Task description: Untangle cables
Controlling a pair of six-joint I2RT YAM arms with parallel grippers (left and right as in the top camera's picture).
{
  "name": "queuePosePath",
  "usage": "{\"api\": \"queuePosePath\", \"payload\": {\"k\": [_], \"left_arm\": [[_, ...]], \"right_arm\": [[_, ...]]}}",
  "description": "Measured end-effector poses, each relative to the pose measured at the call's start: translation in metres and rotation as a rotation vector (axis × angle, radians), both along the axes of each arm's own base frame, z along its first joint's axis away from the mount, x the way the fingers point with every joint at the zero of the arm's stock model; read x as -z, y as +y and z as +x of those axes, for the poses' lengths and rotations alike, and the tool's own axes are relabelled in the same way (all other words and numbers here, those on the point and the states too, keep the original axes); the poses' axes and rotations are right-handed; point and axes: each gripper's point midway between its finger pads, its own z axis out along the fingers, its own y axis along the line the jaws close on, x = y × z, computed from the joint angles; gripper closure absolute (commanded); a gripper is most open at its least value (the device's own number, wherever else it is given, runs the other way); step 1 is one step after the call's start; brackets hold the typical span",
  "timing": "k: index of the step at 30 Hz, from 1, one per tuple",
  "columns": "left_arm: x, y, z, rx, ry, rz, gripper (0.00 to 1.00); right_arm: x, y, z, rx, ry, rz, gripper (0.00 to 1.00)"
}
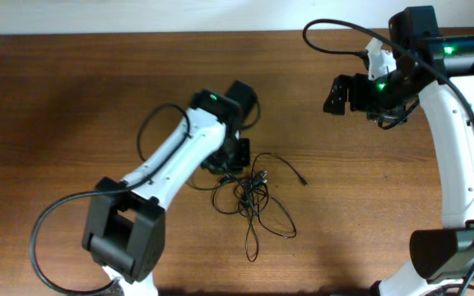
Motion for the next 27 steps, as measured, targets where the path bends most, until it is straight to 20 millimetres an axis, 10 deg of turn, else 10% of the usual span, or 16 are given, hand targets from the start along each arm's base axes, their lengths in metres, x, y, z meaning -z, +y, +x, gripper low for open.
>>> {"api": "queuePosePath", "payload": {"k": [11,14,17,27], "left_arm": [[0.016,0.007,-0.005,-0.117,0.013,0.034,0.85],[-0.02,0.027,0.003,-0.198,-0.082,-0.001,0.81],[-0.055,0.029,-0.011,-0.305,-0.22,0.007,0.46],[0.014,0.006,-0.02,-0.613,-0.211,-0.056,0.5]], "right_arm": [[0.0,0.0,-0.001,-0.013,-0.002,-0.003,0.01],[0.0,0.0,-0.001,-0.014,-0.001,-0.004,0.01],[0.0,0.0,-0.001,-0.021,-0.003,-0.006,0.01],[0.0,0.0,-0.001,-0.025,-0.002,-0.007,0.01]]}}
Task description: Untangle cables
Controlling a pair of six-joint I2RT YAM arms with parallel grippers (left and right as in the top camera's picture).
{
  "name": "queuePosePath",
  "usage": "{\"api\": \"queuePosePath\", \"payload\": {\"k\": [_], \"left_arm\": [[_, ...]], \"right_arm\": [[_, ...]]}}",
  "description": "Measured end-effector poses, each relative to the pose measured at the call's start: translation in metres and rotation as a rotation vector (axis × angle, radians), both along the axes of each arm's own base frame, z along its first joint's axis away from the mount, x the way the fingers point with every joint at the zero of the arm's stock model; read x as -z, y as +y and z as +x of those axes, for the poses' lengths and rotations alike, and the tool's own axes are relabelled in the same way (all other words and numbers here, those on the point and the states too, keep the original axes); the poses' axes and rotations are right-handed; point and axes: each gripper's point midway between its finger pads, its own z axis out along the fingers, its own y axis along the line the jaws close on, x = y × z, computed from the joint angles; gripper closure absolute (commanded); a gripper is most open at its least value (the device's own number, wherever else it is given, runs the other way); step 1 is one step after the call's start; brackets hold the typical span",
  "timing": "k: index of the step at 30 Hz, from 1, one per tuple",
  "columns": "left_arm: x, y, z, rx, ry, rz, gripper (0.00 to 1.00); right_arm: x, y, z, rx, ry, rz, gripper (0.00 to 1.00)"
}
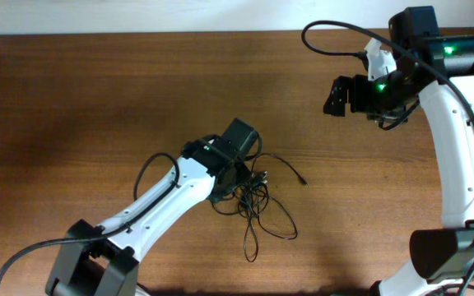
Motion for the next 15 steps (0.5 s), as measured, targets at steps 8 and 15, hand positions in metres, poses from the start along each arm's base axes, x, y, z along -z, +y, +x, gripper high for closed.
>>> {"api": "queuePosePath", "payload": {"k": [8,15], "left_arm": [[0.002,-0.008,-0.001,0.003,0.011,-0.043,0.69],[0.01,-0.012,-0.008,0.011,0.049,-0.067,0.8]], "right_arm": [[0.0,0.0,-0.001,0.0,0.004,0.0,0.01],[0.0,0.0,-0.001,0.0,0.003,0.0,0.01]]}}
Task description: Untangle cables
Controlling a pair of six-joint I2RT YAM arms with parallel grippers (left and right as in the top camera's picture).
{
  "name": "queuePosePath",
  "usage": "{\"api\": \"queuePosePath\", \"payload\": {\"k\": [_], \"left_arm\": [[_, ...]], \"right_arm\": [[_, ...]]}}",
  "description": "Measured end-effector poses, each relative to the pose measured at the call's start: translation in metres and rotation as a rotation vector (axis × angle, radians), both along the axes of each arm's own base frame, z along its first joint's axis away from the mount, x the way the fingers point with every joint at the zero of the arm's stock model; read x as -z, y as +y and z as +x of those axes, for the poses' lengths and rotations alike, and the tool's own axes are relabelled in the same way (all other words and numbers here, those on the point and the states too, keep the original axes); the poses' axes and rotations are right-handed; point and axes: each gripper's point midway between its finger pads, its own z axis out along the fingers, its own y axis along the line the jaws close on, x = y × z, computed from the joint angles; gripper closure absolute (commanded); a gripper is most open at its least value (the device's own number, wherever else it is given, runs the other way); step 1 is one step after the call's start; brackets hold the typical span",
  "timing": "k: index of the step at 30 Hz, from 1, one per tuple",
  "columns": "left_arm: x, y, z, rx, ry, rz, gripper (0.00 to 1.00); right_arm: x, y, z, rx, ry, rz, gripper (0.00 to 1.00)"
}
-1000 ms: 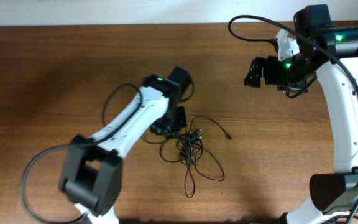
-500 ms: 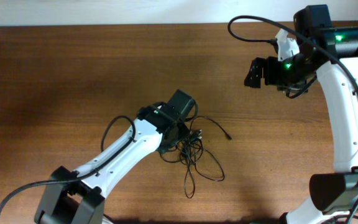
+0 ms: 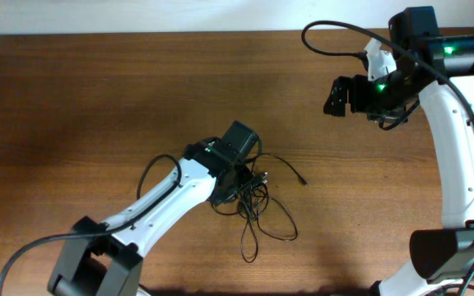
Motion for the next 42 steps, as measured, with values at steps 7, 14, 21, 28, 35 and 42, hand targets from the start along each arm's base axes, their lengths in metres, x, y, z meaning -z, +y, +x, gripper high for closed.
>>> {"api": "queuePosePath", "payload": {"k": [7,14,21,28,35,42], "left_arm": [[0.014,0.002,-0.003,-0.005,0.034,0.024,0.98],[-0.002,0.008,0.019,0.221,-0.039,0.03,1.0],[-0.134,-0.032,0.068,0.55,-0.4,-0.209,1.0],[-0.187,-0.018,0.088,0.544,-0.506,-0.423,1.0],[-0.2,-0.009,0.091,0.542,-0.518,-0.531,1.0],[-0.204,0.017,0.102,0.412,-0.496,-0.581,1.0]], "right_arm": [[0.0,0.0,0.0,0.0,0.0,0.0,0.01],[0.0,0.0,0.0,0.0,0.0,0.0,0.01],[-0.01,0.019,0.009,-0.032,-0.047,0.104,0.1],[-0.022,0.084,0.009,-0.188,-0.124,0.18,0.24],[-0.033,0.151,-0.001,-0.246,-0.158,0.25,0.29],[-0.033,0.175,-0.014,-0.306,-0.151,0.26,0.5]]}}
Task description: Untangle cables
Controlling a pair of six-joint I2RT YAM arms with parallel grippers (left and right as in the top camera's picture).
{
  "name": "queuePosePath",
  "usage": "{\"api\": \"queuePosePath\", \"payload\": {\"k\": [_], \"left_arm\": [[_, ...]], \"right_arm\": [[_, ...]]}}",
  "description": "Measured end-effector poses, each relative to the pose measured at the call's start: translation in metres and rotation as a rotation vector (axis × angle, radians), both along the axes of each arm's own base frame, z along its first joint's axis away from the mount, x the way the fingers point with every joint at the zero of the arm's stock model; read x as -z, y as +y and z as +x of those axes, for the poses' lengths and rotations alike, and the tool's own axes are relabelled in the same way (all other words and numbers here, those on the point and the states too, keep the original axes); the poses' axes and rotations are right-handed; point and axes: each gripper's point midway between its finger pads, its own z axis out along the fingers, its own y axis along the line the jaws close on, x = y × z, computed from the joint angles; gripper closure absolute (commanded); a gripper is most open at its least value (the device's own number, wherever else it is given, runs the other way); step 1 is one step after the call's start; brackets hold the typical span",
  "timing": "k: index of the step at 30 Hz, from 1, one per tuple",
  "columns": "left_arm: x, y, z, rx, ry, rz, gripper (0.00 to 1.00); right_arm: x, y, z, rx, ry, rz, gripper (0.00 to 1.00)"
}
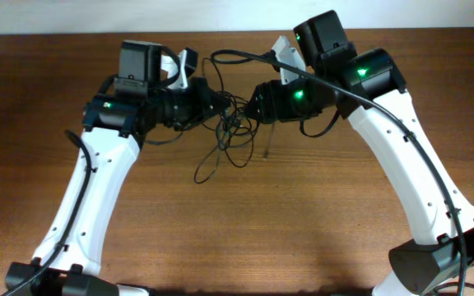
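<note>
The tangle of thin black cables [230,131] hangs above the table's upper middle, held up between the two grippers. My left gripper [217,107] reaches in from the left and is shut on strands at the bundle's left side. From the right, my right gripper [252,111] faces it a short gap away, shut on strands at the other side. A long loop [207,168] droops to the lower left, and one loose end with a plug [266,150] dangles to the right.
The brown wooden table [319,222] runs up to a pale wall at the top edge. Both white arms arch over the table's left and right sides. The right arm's own thick black cable [237,56] loops above the grippers.
The left gripper has moved from the table's middle to the upper middle, with the tangle lifted along. The right gripper has come in from the upper right and now holds the tangle's other side.
At first the left gripper sat at the tangle's upper left on the table, while the right arm stayed raised at the upper right. Then the left gripper was down on the tangle twice. Now the tangle is off the table, held between both grippers.
</note>
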Motion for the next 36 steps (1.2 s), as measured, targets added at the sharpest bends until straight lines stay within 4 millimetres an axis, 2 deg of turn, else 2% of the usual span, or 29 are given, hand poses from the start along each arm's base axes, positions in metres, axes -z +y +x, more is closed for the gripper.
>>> {"api": "queuePosePath", "payload": {"k": [2,5,8,12,15,19,20,22,23,25,26,29,32,36], "left_arm": [[-0.004,0.006,0.001,-0.009,0.019,-0.041,1.0],[-0.012,0.013,0.0,-0.011,0.05,-0.117,1.0],[-0.021,0.011,-0.006,0.026,0.066,-0.184,1.0],[-0.031,0.003,-0.015,0.083,0.081,-0.25,0.99],[-0.034,0.001,-0.017,0.102,0.082,-0.271,0.99],[-0.034,0.002,-0.016,0.098,0.077,-0.267,0.96],[-0.034,0.002,-0.016,0.097,0.077,-0.266,0.94],[-0.033,0.003,-0.015,0.09,0.074,-0.258,0.78],[-0.032,0.004,-0.014,0.091,0.064,-0.249,0.62],[-0.03,0.005,-0.012,0.086,0.051,-0.231,0.37],[-0.027,0.007,-0.01,0.074,0.042,-0.206,0.33],[-0.01,0.018,-0.005,0.028,0.03,-0.102,0.33],[0.006,0.03,-0.003,-0.014,0.029,0.006,0.38],[0.015,0.035,-0.007,0.029,-0.006,0.081,0.4]], "right_arm": [[-0.001,0.003,-0.001,-0.036,-0.024,-0.001,0.51],[-0.011,0.02,-0.003,-0.149,-0.105,0.049,0.51],[-0.021,0.038,-0.005,-0.252,-0.199,0.091,0.51],[-0.023,0.058,-0.021,-0.407,-0.281,0.095,0.68],[-0.014,0.065,-0.022,-0.45,-0.279,0.094,0.84],[-0.012,0.068,-0.025,-0.476,-0.274,0.111,0.93],[-0.012,0.068,-0.025,-0.478,-0.276,0.111,0.96],[-0.013,0.069,-0.026,-0.487,-0.28,0.116,0.96],[-0.012,0.069,-0.025,-0.483,-0.281,0.112,0.96],[-0.011,0.068,-0.024,-0.478,-0.279,0.105,0.96],[-0.011,0.067,-0.023,-0.474,-0.278,0.103,0.96],[-0.011,0.061,-0.017,-0.416,-0.245,0.11,0.96],[-0.011,0.045,-0.003,-0.281,-0.161,0.122,0.96],[-0.011,0.039,0.004,-0.182,-0.094,0.137,0.96]]}}
